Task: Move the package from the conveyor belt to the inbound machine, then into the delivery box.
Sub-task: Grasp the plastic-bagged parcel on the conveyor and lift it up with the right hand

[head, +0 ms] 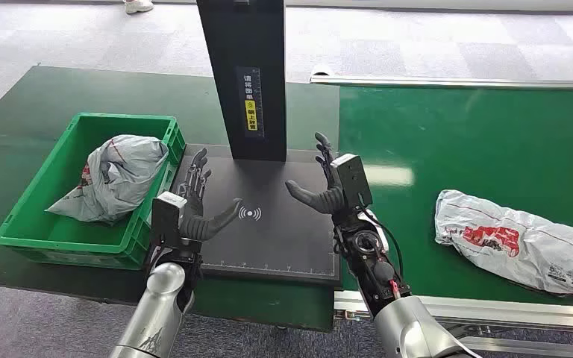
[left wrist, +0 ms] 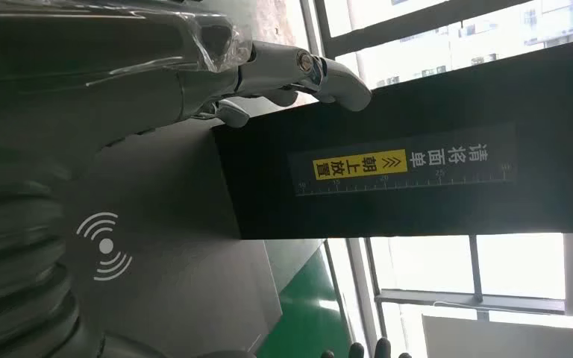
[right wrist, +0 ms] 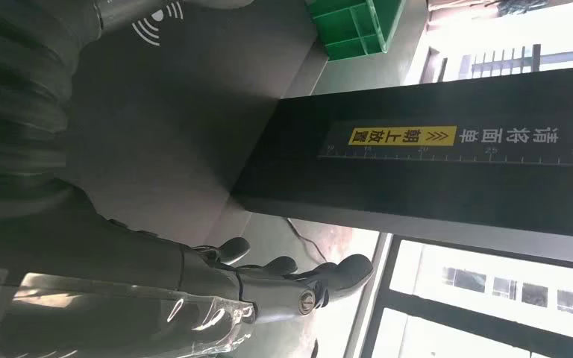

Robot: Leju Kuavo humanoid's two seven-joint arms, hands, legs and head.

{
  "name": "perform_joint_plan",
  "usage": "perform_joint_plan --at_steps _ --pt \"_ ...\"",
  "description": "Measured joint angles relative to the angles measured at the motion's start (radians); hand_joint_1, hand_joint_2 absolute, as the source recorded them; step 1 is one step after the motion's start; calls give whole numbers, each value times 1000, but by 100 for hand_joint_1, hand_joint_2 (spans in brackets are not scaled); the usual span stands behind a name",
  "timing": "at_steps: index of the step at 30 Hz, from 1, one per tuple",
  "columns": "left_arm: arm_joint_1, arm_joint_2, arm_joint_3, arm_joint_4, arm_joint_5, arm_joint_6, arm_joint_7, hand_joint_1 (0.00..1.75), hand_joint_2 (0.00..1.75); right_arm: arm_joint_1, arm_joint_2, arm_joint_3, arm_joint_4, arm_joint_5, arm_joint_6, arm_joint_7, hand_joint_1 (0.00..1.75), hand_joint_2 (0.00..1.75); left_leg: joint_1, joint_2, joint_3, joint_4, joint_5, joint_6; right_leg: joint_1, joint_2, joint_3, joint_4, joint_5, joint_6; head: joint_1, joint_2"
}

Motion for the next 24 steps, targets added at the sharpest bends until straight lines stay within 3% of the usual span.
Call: perform_joint_plan --at_steps 11,13,18,24 --pt "2 -4 8 0 -3 -3 0 0 175 2 0 0 11 15 1 -6 0 175 0 0 0 0 0 0 0 0 0 0 0 0 0 0" --pt "3 -5 8 -1 -6 -4 0 0 175 3 -3 1 12 59 -44 -11 0 175 0 0 0 0 0 0 0 0 0 0 0 0 0 0" --pt "7 -4 8 -18 -9 -10 15 0 175 3 -27 17 -8 281 -301 16 0 175 0 0 0 0 0 0 0 0 0 0 0 0 0 0" --pt "9 -5 8 -28 -9 -10 19 0 175 5 -46 24 -32 312 -317 29 0 175 0 0 0 0 0 0 0 0 0 0 0 0 0 0"
